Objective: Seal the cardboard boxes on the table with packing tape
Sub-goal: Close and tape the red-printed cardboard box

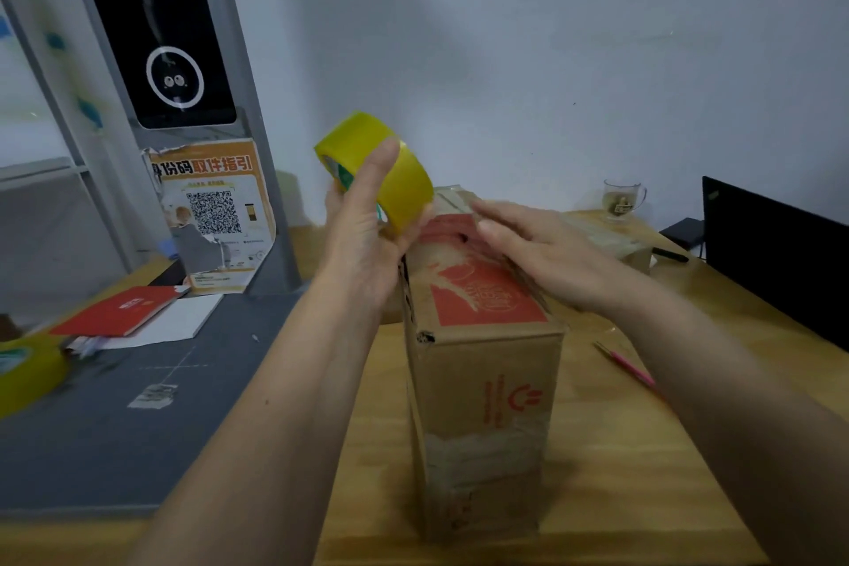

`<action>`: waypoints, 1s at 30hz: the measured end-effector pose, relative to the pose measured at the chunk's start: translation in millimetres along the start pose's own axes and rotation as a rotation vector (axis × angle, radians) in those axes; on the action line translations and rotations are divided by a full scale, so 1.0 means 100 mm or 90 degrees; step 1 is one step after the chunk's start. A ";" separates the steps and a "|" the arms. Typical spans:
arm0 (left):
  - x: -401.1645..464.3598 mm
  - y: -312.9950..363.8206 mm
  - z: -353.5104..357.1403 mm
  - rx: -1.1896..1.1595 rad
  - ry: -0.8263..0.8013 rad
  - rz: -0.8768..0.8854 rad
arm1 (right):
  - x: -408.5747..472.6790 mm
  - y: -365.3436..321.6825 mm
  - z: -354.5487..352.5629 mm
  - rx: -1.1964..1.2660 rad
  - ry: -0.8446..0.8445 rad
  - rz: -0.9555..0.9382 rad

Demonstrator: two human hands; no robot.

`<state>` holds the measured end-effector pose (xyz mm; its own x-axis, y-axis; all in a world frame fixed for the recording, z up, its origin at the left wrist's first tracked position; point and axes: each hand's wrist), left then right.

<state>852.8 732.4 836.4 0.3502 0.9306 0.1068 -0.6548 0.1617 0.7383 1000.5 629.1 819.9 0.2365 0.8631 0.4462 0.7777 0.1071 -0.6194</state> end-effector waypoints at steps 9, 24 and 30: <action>-0.20 0.34 0.15 0.301 -0.396 -0.140 | 0.34 -0.31 -0.11 0.482 0.201 0.010; -0.20 0.24 0.05 0.229 -0.147 -0.176 | 0.36 -0.42 -0.15 0.456 0.492 -0.059; -0.19 0.27 0.10 0.238 -0.089 -0.094 | 0.36 -0.38 -0.08 0.350 0.461 -0.043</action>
<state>835.2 716.0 861.5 0.5267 0.8484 0.0529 -0.3122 0.1352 0.9404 984.0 652.1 864.1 0.6530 0.3458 0.6738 0.4597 0.5260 -0.7155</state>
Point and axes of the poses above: each hand's wrist, its own x-axis towards the middle knuckle, its own z-axis out of the palm, y = z × x, and after that the axes turned 5 degrees about y, right-handed
